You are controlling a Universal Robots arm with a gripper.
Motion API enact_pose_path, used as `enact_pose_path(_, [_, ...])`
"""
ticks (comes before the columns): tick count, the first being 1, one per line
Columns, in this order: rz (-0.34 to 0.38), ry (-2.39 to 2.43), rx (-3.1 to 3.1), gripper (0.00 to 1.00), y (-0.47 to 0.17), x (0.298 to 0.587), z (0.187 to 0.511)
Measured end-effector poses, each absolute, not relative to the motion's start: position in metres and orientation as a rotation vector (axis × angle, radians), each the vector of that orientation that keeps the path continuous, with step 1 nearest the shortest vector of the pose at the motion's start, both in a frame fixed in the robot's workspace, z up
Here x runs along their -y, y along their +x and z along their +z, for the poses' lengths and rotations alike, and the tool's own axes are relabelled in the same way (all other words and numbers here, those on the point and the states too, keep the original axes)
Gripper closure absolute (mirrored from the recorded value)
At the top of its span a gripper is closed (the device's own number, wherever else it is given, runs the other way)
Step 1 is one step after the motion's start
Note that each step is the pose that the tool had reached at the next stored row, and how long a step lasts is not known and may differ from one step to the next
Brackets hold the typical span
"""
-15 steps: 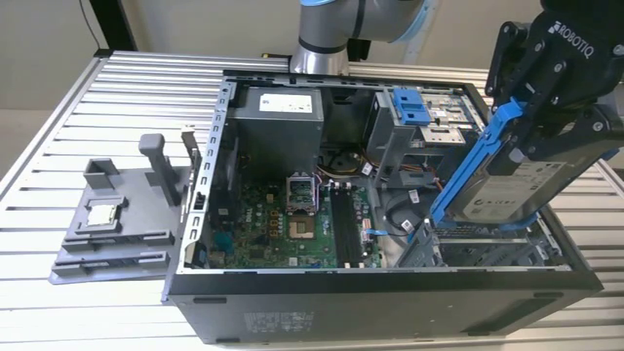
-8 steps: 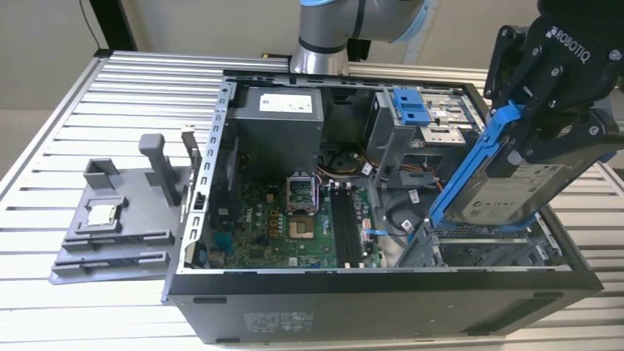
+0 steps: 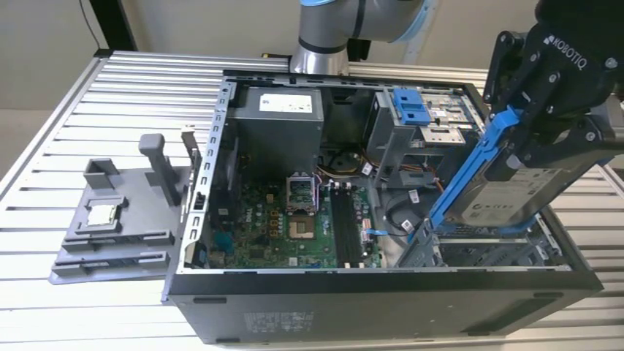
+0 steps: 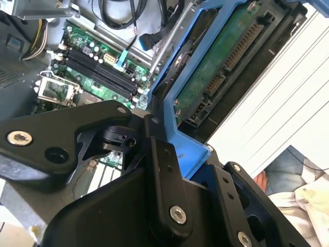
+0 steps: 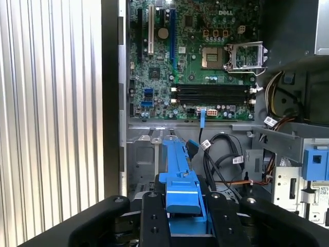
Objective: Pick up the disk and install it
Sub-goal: 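Insert the disk into the insertion slot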
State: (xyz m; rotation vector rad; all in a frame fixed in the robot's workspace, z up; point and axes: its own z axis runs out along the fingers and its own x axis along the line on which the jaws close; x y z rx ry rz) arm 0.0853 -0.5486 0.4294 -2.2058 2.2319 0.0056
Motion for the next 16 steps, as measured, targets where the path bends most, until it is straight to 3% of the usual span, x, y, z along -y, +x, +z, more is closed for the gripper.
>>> enact_pose_path(16, [-0.007,-2.199,-2.224,1.0,0.087,0.549,0.411])
